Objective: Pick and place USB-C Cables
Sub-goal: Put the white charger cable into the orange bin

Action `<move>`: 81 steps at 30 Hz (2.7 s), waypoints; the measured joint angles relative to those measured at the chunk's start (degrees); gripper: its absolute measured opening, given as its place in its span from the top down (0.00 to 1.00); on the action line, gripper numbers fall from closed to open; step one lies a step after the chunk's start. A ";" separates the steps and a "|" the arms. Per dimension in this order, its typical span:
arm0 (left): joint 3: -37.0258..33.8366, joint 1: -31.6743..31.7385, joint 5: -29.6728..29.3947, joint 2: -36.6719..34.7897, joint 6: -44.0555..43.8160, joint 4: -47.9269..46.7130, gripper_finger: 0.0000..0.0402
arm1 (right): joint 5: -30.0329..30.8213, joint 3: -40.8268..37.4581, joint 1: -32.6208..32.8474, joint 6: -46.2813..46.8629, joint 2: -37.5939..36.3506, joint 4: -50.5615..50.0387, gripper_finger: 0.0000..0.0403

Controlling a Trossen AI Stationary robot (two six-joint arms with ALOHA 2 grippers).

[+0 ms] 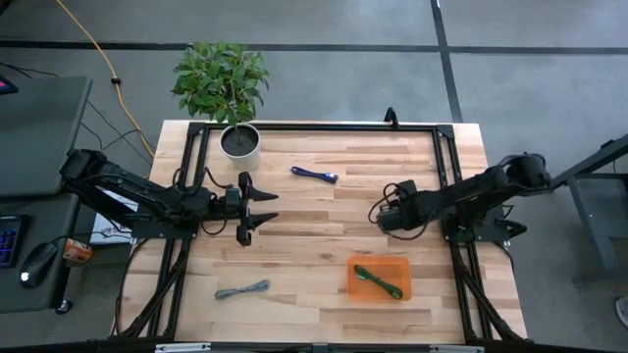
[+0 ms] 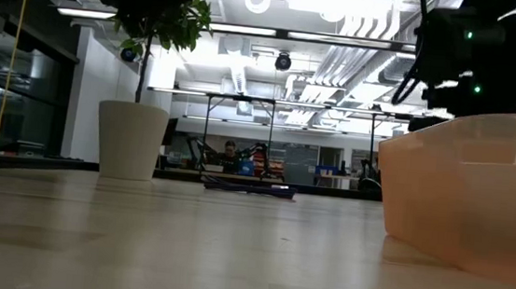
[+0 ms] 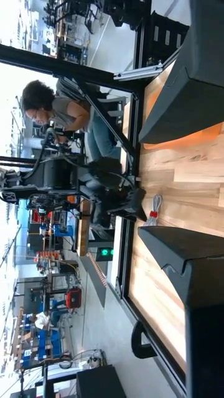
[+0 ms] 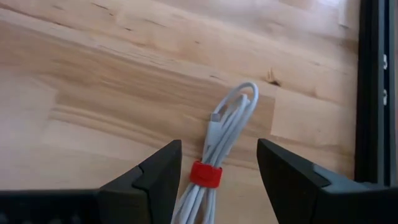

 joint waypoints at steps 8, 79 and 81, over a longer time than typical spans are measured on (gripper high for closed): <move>0.00 0.00 0.00 0.00 0.00 0.00 0.48 | -3.30 0.00 -2.17 0.76 4.88 -0.72 0.50; 0.00 0.02 0.20 0.00 -1.31 0.85 0.48 | -3.03 -13.73 10.86 -83.23 -8.13 94.24 0.97; 0.00 0.00 0.20 -0.01 -1.31 0.83 0.48 | -8.65 -15.81 7.82 -83.59 -8.69 99.64 0.97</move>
